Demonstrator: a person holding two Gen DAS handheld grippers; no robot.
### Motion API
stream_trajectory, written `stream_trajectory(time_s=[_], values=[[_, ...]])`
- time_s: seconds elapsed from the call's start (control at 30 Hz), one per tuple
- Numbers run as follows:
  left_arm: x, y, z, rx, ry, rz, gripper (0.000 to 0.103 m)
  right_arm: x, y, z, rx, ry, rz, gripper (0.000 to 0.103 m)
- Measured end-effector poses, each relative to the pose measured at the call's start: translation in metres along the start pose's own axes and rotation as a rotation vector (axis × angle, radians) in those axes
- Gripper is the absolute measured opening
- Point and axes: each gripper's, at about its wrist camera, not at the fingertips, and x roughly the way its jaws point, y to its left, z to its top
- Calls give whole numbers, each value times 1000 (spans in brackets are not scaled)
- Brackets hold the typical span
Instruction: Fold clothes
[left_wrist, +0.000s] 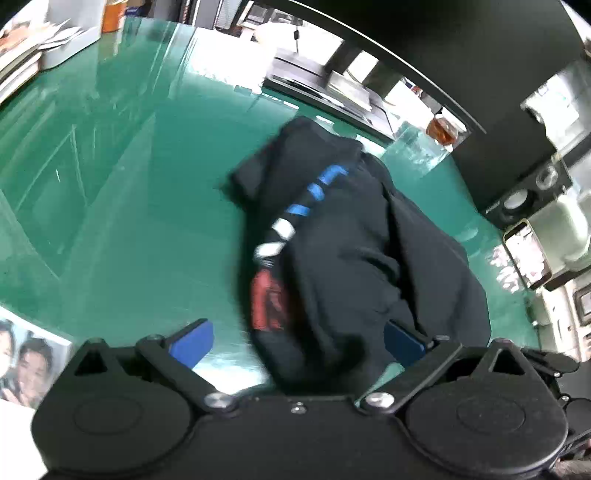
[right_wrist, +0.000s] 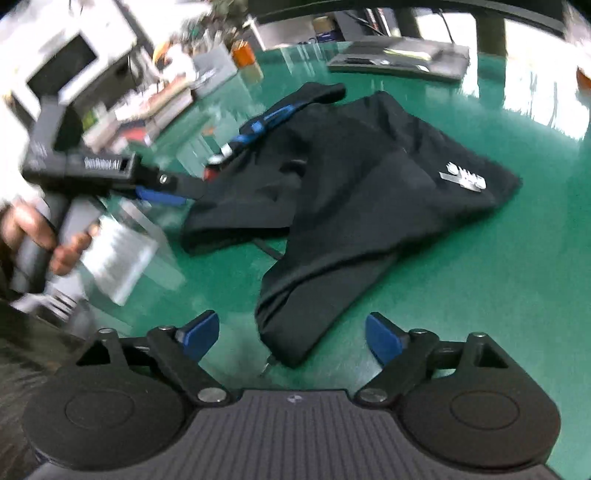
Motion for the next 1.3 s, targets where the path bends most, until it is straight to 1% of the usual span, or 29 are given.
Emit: stream_trajectory(time_s=[0.07, 0.1, 0.13, 0.17, 0.2, 0.23, 0.27, 0.3, 0.37, 0.43, 0.53, 0.6, 0.63, 0.7, 0.77, 0.8, 0.83, 0.87, 0.9, 0.93, 0.97, 1.0, 1.03, 1.1, 1.13, 1.2, 1.23, 1.27, 1.3], values=[[6, -11, 1, 34, -8, 17, 62, 7, 10, 4, -55, -1, -59, 88], [9, -15, 1, 47, -3, 20, 31, 7, 15, 1, -80, -13, -89, 88], [11, -18, 1, 60, 2, 22, 9, 7, 22, -1, -118, -31, -136, 79], [14, -22, 2, 74, 7, 25, 9, 9, 25, -1, -135, -38, -169, 46], [17, -25, 2, 86, 10, 26, 9, 9, 23, 0, -119, -32, -171, 31], [15, -27, 3, 86, -2, 21, 8, 7, 19, 1, -90, -32, -163, 27], [13, -28, 4, 86, -15, 15, 8, 4, 15, 2, -62, -32, -155, 15], [7, -27, 8, 76, -39, -7, 8, 0, 8, 4, -11, -36, -131, 12], [-3, -24, 13, 60, -76, -38, 8, -14, -19, 5, 179, -71, -27, 12], [-22, -16, 25, 22, -131, -69, 8, -37, -57, -5, 437, -172, 104, 12], [-39, 2, 35, -53, -175, -96, 8, -63, -111, -38, 791, -345, 223, 12], [-42, 13, 36, -91, -179, -97, 8, -81, -147, -60, 1027, -461, 304, 12], [-43, 17, 36, -105, -182, -90, 8, -88, -162, -71, 1104, -493, 299, 12], [-38, 28, 32, -127, -154, -68, 9, -92, -169, -80, 1098, -447, 164, 24], [-32, 37, 26, -156, -129, -58, 12, -87, -169, -88, 1094, -382, 65, 85], [-29, 41, 22, -168, -115, -56, 18, -84, -167, -91, 1084, -363, 32, 89], [-27, 46, 18, -181, -105, -47, 29, -82, -163, -92, 1057, -362, 16, 89], [-26, 48, 15, -189, -102, -42, 36, -79, -160, -93, 1031, -361, 1, 89], [-24, 52, 11, -204, -98, -36, 46, -77, -156, -94, 1004, -361, -15, 89], [-21, 54, 10, -207, -92, -34, 51, -75, -152, -93, 972, -360, -34, 89], [-18, 55, 9, -209, -87, -32, 53, -75, -150, -90, 935, -359, -57, 90], [-16, 54, 7, -194, -76, -29, 60, -74, -147, -87, 887, -357, -81, 90], [-14, 52, 5, -165, -57, -29, 72, -71, -144, -81, 819, -354, -107, 91], [-12, 47, 2, -125, -51, -30, 83, -65, -144, -72, 738, -361, -112, 92], [-10, 44, 1, -112, -53, -35, 85, -63, -145, -68, 710, -367, -109, 92], [-7, 38, 0, -99, -60, -51, 85, -57, -144, -59, 669, -369, -88, 92], [-5, 36, 1, -102, -64, -57, 80, -54, -143, -54, 652, -368, -74, 91], [-3, 35, 1, -106, -68, -59, 71, -50, -143, -50, 636, -367, -60, 81], [0, 33, 4, -111, -60, -67, 45, -47, -142, -45, 619, -366, -46, 70]])
